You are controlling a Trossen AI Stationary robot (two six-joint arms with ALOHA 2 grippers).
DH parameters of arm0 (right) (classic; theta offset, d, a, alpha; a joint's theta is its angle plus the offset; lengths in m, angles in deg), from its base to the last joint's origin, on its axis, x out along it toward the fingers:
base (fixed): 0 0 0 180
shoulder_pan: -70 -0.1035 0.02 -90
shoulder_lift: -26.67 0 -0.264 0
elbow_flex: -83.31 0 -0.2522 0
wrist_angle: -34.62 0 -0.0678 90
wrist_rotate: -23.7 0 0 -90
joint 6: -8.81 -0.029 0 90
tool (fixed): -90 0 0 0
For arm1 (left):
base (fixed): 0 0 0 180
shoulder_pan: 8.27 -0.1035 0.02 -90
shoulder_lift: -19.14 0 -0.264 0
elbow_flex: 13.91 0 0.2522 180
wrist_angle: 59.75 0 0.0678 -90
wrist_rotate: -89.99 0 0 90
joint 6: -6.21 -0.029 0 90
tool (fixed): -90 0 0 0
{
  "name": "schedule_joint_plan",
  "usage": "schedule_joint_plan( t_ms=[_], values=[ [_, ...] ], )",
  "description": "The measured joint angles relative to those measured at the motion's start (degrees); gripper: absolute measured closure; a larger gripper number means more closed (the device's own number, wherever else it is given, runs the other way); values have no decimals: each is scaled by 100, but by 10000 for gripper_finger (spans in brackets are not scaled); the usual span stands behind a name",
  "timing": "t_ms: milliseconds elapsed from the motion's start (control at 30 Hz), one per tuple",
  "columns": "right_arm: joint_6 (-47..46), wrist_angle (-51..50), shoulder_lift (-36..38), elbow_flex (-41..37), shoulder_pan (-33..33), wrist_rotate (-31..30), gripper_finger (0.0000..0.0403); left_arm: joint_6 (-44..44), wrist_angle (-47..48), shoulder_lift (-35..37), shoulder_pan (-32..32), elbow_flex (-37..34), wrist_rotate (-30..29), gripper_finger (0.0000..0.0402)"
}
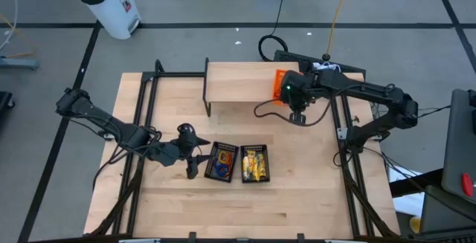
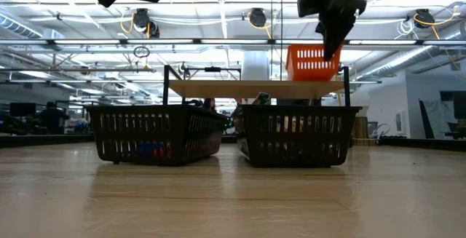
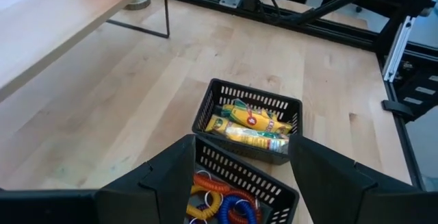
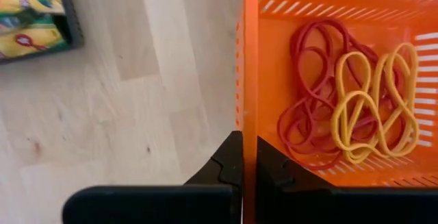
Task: Pick & Place Office Desk Supplies
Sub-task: Put the orange basket filled with rubber band on the shelf
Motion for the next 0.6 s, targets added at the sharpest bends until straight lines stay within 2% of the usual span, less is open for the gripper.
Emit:
schedule_joint_plan(
  t_ms=[533,600],
  values=[
    [821,24,-127,2,288,-12,403,204,-16,0,0,0,-38,165],
    [917,26,-127,2,289,-163,403,247,-17,0,0,0,-38,165]
  ],
)
